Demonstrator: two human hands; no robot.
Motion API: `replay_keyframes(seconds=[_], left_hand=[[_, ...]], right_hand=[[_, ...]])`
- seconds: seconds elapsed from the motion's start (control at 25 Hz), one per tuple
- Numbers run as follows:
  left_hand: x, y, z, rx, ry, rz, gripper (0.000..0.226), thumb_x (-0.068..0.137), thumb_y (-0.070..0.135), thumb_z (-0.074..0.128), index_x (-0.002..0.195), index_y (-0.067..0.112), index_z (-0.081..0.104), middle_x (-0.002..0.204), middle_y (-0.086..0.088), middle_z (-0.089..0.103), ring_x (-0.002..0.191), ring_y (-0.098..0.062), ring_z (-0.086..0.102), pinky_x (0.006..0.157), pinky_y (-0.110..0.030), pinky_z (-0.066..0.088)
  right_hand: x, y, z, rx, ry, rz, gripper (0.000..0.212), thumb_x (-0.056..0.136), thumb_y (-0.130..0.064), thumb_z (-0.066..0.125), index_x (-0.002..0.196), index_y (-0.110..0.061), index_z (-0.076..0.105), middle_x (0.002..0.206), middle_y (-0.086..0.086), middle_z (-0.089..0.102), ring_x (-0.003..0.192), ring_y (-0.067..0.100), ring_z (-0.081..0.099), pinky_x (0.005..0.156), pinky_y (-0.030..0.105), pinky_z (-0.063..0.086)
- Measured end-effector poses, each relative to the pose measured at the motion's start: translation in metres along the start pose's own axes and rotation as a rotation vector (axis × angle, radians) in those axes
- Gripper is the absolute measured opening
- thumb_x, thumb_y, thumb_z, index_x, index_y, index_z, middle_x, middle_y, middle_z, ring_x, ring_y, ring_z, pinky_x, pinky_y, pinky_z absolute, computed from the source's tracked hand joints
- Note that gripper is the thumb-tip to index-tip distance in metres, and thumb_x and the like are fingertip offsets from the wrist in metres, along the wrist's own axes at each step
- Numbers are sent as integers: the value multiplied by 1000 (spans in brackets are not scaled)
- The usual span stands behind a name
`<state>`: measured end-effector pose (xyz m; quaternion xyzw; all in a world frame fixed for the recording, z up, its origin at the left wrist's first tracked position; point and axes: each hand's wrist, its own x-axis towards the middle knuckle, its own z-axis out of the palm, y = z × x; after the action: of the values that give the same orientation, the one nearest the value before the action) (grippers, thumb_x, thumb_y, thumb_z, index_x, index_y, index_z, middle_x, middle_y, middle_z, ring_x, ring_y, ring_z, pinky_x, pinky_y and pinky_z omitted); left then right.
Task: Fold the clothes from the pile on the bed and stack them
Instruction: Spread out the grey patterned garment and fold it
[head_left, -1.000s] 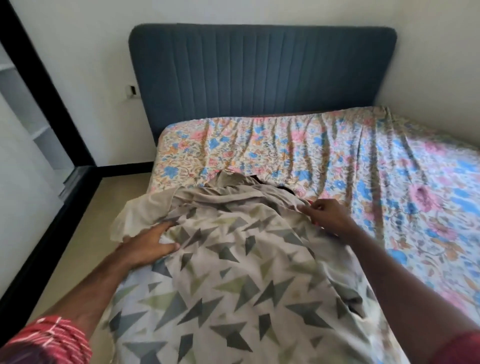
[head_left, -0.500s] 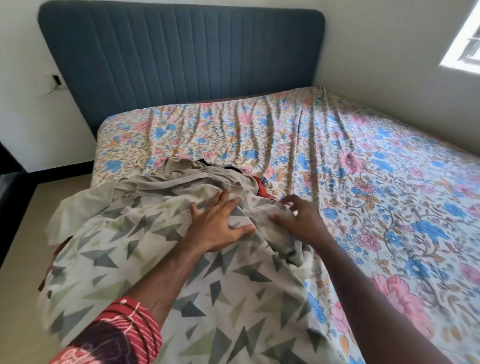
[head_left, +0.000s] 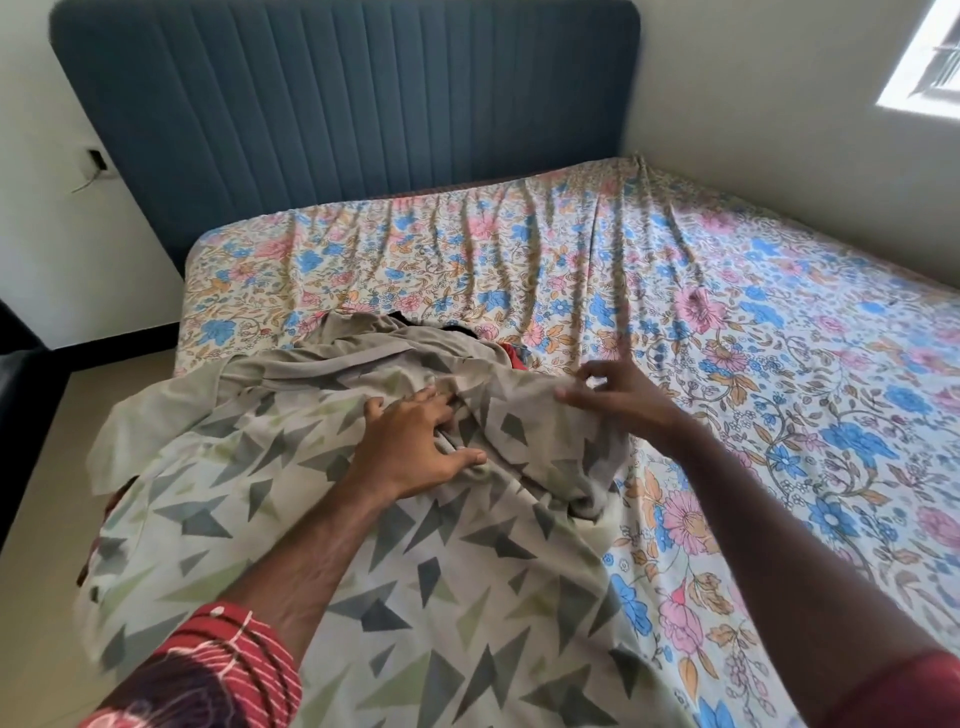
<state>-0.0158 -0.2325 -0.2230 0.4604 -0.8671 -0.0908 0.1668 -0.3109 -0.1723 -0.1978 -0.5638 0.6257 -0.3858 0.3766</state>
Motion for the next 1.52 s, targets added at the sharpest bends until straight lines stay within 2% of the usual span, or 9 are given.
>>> replay_keyframes(seconds=[0.16,0.32,0.52,0.6,0.72,1.04,1.32,1.44,1.52], left_hand=[[-3,3,0,-13,-17,-17,78,67,88,52,130,42,60,155,17,46,140,-11,45,111,-58,30],[0,8,0,43,-69,-15,92,70,91,54,149,47,40,166,15,26,151,-11,28,114,-66,23],[9,19,4,97,-161,-48,114,62,99,50,156,57,1,170,11,-9,158,-17,-2,112,-77,3],[12,22,8,145,-178,-59,122,57,105,43,156,55,-10,168,10,-20,157,-18,-11,112,-77,-1],[10,28,14,187,-157,-47,127,56,107,40,155,51,-18,165,8,-31,155,-18,-19,112,-76,-2],[-68,39,30,78,-134,-86,116,68,97,44,157,50,-15,167,9,-28,155,-13,-18,112,-77,1],[-219,30,37,-23,-318,-364,103,80,85,48,160,44,-2,170,9,-15,157,-10,-5,123,-60,0],[-271,18,26,-125,-220,-459,99,86,66,65,163,31,13,172,0,0,157,-16,4,126,-49,4],[-299,16,12,-188,-65,-548,94,85,50,77,160,23,27,169,-7,19,154,-26,21,124,-49,20]], right_hand=[[1,31,-35,66,-399,206,43,70,-38,89,94,-4,75,90,13,75,80,25,73,68,32,60],[29,-1,-53,523,-120,129,27,87,-26,73,96,-3,62,89,14,66,75,23,69,68,33,63],[93,-28,-82,-159,260,81,26,81,-25,88,95,-17,67,83,0,63,67,14,59,54,25,49],[100,-7,-88,-434,330,187,29,80,-27,89,99,-21,68,99,4,69,82,19,65,67,29,55],[67,23,-57,-384,488,206,25,85,-22,83,105,-17,69,108,9,75,94,25,71,85,39,59],[-153,44,78,-170,616,227,29,87,-53,75,86,-26,64,79,-12,68,73,2,63,63,27,44],[-241,37,73,-472,-54,299,45,94,-50,68,63,-22,53,60,-2,53,59,17,53,53,29,34],[-266,41,62,-383,-129,334,38,84,-58,77,95,-25,64,88,-1,69,76,18,68,63,29,49],[-280,41,58,-482,-287,403,79,61,-81,77,109,-20,64,102,2,70,87,19,68,75,32,53]])
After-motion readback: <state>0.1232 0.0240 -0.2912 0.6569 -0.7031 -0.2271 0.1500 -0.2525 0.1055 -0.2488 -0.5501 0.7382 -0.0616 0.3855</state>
